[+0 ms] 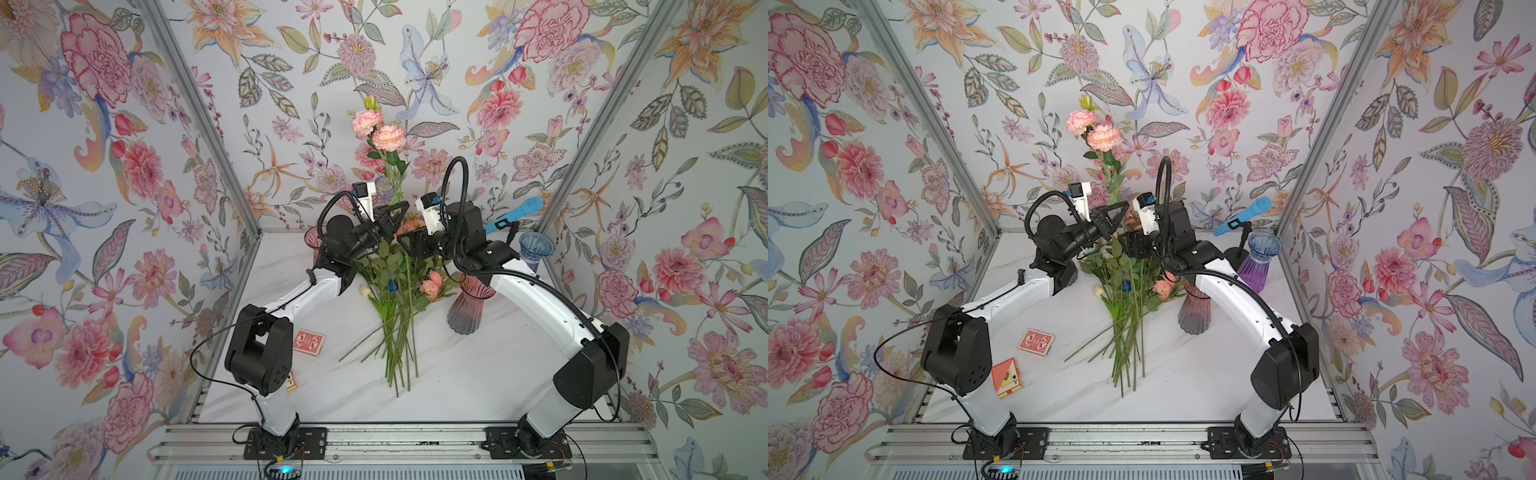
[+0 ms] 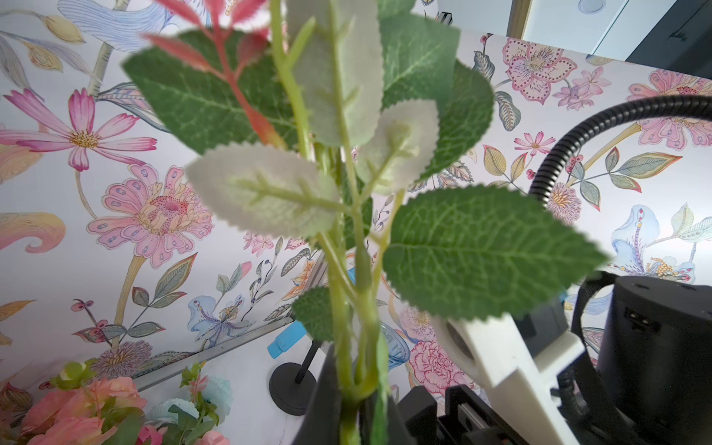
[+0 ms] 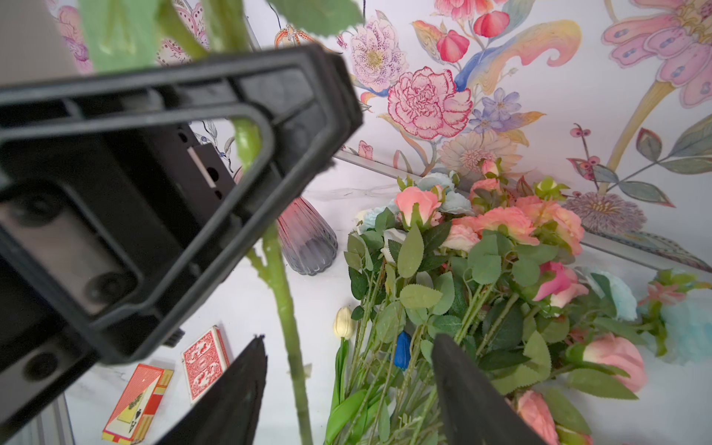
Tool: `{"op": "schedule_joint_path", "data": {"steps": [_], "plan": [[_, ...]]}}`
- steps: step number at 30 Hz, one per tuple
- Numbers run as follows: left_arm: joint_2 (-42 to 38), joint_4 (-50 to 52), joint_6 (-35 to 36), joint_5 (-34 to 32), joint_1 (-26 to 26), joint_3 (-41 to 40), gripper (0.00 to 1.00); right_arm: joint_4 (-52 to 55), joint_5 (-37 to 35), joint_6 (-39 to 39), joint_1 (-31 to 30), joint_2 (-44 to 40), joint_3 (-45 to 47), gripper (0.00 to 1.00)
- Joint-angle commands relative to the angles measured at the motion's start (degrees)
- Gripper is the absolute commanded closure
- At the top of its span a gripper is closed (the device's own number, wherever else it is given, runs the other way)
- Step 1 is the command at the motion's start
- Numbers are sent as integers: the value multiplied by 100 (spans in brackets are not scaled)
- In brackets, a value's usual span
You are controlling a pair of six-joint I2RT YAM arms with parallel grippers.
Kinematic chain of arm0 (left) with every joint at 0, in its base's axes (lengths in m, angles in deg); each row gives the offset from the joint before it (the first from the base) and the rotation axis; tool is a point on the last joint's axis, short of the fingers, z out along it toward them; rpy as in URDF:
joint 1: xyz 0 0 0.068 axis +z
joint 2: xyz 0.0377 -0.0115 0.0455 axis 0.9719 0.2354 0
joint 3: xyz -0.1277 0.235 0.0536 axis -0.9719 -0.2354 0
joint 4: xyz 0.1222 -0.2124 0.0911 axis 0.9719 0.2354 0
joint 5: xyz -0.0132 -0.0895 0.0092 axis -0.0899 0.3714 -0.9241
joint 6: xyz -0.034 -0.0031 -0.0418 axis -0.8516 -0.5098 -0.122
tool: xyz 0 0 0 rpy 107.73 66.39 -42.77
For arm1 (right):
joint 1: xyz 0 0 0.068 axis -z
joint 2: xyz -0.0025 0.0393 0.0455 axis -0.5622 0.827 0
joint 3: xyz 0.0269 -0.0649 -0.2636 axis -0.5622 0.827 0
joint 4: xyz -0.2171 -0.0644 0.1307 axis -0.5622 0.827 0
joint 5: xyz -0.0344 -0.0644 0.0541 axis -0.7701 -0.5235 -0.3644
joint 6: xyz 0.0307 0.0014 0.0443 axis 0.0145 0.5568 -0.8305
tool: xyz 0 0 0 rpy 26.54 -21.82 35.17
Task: Place the pink flowers into the vase
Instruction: Place the flower in the vase.
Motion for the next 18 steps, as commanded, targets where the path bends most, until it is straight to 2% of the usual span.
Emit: {"op": "schedule_joint_path", "data": {"steps": [1,9,18], "plan": [[-255,-166,23,60,-13,-96,100,-109,-72,42,-67,97,-306,39],[-251,-483,-90,-48,-23,-361,100,25,-105,169,-136,255,-542,58],[-305,-451,-46,-94,-23,-436,100,47,-24,94,-182,475,-656,65]]}}
